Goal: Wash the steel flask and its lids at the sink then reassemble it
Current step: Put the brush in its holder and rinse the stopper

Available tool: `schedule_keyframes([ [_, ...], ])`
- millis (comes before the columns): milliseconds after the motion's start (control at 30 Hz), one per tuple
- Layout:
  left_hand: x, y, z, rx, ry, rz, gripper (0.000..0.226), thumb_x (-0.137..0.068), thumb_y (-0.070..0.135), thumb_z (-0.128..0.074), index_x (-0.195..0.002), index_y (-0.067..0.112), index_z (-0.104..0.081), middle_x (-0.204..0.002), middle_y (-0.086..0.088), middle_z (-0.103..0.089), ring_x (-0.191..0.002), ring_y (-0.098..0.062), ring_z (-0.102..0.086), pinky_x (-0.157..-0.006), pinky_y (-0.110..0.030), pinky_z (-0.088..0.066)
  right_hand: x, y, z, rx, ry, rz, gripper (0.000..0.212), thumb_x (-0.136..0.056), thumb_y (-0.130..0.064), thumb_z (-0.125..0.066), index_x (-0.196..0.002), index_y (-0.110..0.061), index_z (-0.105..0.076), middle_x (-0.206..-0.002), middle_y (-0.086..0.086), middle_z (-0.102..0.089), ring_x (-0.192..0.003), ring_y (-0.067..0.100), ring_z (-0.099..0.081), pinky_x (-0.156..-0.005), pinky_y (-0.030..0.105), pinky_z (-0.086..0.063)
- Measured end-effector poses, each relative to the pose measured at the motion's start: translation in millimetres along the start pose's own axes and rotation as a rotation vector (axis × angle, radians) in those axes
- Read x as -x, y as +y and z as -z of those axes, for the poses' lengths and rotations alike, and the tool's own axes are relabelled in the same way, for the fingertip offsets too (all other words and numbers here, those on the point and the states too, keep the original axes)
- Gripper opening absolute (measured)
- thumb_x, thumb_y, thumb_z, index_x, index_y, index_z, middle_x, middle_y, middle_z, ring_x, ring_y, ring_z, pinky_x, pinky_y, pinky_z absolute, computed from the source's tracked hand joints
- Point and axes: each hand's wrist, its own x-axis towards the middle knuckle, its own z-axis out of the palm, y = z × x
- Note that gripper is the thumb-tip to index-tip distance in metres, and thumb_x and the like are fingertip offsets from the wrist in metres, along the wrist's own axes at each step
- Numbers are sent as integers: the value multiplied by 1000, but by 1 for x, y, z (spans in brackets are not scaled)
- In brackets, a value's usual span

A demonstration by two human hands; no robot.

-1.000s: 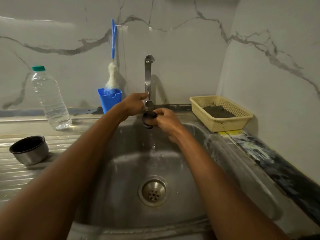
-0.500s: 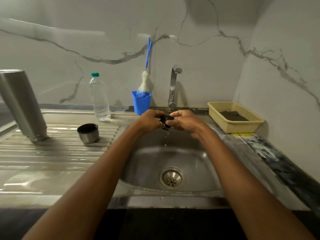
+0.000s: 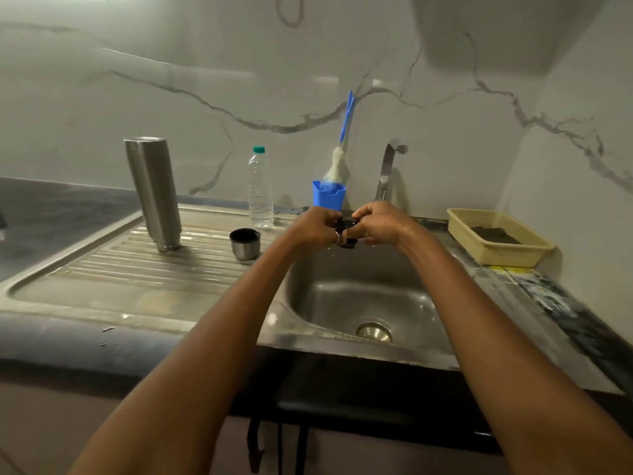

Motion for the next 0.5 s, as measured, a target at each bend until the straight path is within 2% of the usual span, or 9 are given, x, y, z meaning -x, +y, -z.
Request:
schedule_keyframes([
  [67, 11, -4, 18, -5, -26, 20, 38, -84, 3, -72, -122, 8, -72, -107, -12, -74, -93, -21, -68, -81, -30, -55, -1, -14, -11, 66, -37, 7, 38, -79, -13, -82, -110, 5, -69, -97, 13, -69, -84, 19, -60, -91, 44, -58],
  [133, 22, -12, 34, -36, -56, 43, 34, -83, 2, -72, -116, 8, -75, -105, -12, -76, -92, -20, -68, -84, -32, -55, -1, -25, -24, 117, -93, 13, 44, -78, -17, -84, -111, 8, -69, -99, 18, -71, -83, 22, -65, -92, 46, -58],
  [233, 41, -27, 55, -91, -86, 96, 39, -81, 1, -72, -119, 9, -75, -105, -9, -76, -99, -21, -70, -96, -37, -56, 0, -39, -50, 166, -202, 22, 37, -78, -16, -83, -106, 5, -72, -108, 20, -73, -93, 26, -73, -87, 40, -62],
  [300, 55, -38, 69, -124, -83, 128, 42, -82, 0, -72, -123, 10, -73, -108, -6, -75, -103, -22, -69, -97, -38, -56, 2, -50, -69, 195, -236, 46, 33, -79, -15, -83, -105, 3, -73, -106, 18, -74, -99, 27, -73, -86, 39, -62],
  [400, 77, -57, 98, -112, -67, 157, 43, -85, -4, -69, -126, 10, -70, -111, -4, -74, -98, -15, -68, -85, -28, -56, 5, -71, -103, 169, -260, 97, 30, -77, -16, -85, -101, -1, -74, -101, 14, -75, -99, 26, -73, -83, 35, -63],
  [467, 90, -69, 120, -85, -37, 182, 44, -85, -5, -70, -126, 12, -70, -110, -1, -74, -94, -10, -67, -76, -21, -53, 5, -88, -125, 138, -276, 130, 30, -75, -16, -87, -99, -2, -75, -100, 13, -75, -99, 26, -73, -86, 38, -62],
  [500, 95, -75, 131, -79, -10, 199, 46, -84, -6, -70, -126, 12, -70, -110, -1, -74, -94, -10, -67, -77, -21, -53, 5, -98, -135, 135, -279, 146, 31, -74, -16, -87, -99, -2, -75, -100, 13, -75, -98, 26, -73, -87, 40, -62],
])
